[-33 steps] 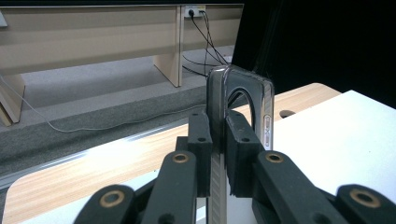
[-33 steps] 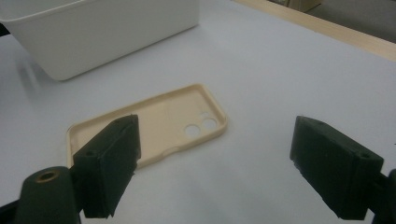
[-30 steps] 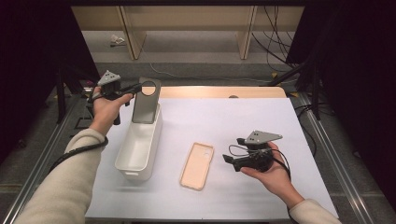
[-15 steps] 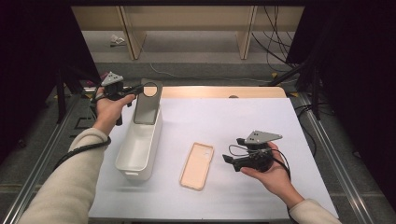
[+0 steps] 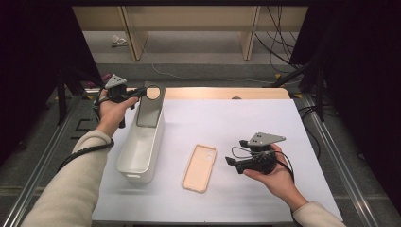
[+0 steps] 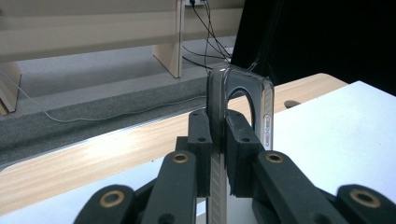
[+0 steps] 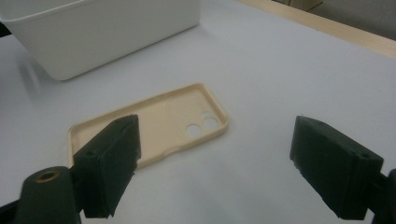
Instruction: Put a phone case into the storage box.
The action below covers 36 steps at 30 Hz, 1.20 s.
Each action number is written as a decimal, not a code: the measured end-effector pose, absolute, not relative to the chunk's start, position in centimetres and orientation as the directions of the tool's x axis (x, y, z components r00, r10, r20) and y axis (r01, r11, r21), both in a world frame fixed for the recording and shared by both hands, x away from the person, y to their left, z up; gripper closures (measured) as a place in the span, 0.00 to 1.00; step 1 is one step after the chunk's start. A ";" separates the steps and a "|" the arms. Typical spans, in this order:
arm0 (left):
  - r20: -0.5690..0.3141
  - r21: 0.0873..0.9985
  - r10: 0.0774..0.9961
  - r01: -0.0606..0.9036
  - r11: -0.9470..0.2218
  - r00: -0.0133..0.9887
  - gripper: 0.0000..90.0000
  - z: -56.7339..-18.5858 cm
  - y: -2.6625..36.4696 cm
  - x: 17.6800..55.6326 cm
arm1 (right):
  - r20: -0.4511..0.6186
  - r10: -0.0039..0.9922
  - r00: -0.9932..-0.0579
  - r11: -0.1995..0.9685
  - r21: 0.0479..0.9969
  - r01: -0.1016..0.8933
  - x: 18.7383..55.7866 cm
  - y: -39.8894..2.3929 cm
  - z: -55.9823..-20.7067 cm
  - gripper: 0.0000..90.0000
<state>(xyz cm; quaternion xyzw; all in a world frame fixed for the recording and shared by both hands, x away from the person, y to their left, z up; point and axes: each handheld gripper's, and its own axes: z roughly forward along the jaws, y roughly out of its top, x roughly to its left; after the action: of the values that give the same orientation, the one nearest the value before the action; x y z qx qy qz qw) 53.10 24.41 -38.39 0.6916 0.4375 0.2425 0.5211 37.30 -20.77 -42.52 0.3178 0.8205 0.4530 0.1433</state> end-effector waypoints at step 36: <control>-0.131 0.920 0.872 0.386 -0.070 0.471 0.90 -39.7 25.0 53.4 | 0.055 0.651 -0.757 0.385 0.836 0.392 37.3 -20.8 -42.5 0.19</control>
<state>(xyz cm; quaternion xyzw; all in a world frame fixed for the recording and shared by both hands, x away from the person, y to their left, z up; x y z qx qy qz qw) 53.43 24.97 -39.71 0.6912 0.4551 0.2396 0.5076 37.31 -20.76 -42.53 0.3178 0.8199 0.4544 0.1424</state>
